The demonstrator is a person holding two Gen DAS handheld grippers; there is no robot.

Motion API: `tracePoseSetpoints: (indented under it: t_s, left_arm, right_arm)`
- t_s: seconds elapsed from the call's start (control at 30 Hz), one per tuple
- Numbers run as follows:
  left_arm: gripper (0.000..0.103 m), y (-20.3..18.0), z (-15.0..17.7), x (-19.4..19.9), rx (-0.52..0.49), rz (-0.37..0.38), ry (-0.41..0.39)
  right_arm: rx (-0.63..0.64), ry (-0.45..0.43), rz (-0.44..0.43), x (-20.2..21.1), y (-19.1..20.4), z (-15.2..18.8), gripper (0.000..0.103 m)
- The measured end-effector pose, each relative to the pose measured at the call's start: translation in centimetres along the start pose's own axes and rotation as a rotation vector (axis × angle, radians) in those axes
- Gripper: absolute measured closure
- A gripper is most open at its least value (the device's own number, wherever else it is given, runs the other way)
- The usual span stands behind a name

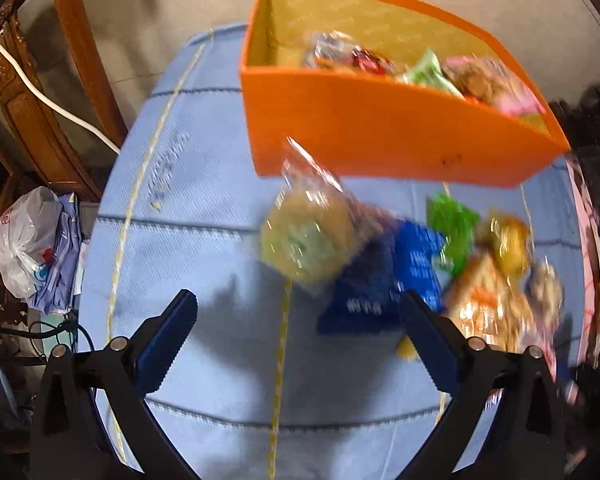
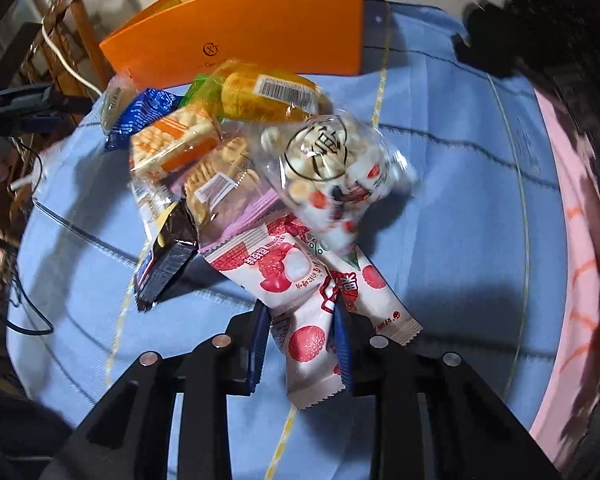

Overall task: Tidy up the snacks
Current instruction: 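Grasp the white strawberry-print bag with the right tool while the left tool grasps the clear bun bag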

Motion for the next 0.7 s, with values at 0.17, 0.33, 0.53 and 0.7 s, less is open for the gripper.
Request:
tracePoseSetpoints:
  t_s: [0.17, 0.33, 0.53, 0.7]
  left_arm:
    - [0.004, 0.2, -1.7, -2.1, 0.007, -0.03, 0.023]
    - [0.004, -1.1, -2.3, -4.2, -0.025, -0.03, 0.06]
    - [0.004, -2.2, -2.2, -5.3, -0.054, -0.011, 0.079]
    - [0.021, -1.7, -2.3, -6.4, -0.076, -0.029, 0.06]
  right_arm:
    - [-0.109, -0.039, -0.073, 1.7, 0.2, 1.4, 0.073]
    - [-0.159, -0.093, -0.103, 3.4, 0.7, 1.3, 0.073]
    - [-0.181, -0.123, -0.095, 4.4, 1.2, 1.4, 0.073]
    - [-0.176, -0.166, -0.109, 6.0, 2.4, 1.3, 0.073]
Point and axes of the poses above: each gripper's, at about its wrist camera, not at the fingertips, and x roughly against the way its jaws point, y to its left, z to its underside, the point moved 6 cm from there along -x, roughly the way its jaws point, and after that the axes turned 15 degrees about -z, right-handed, at the moved point
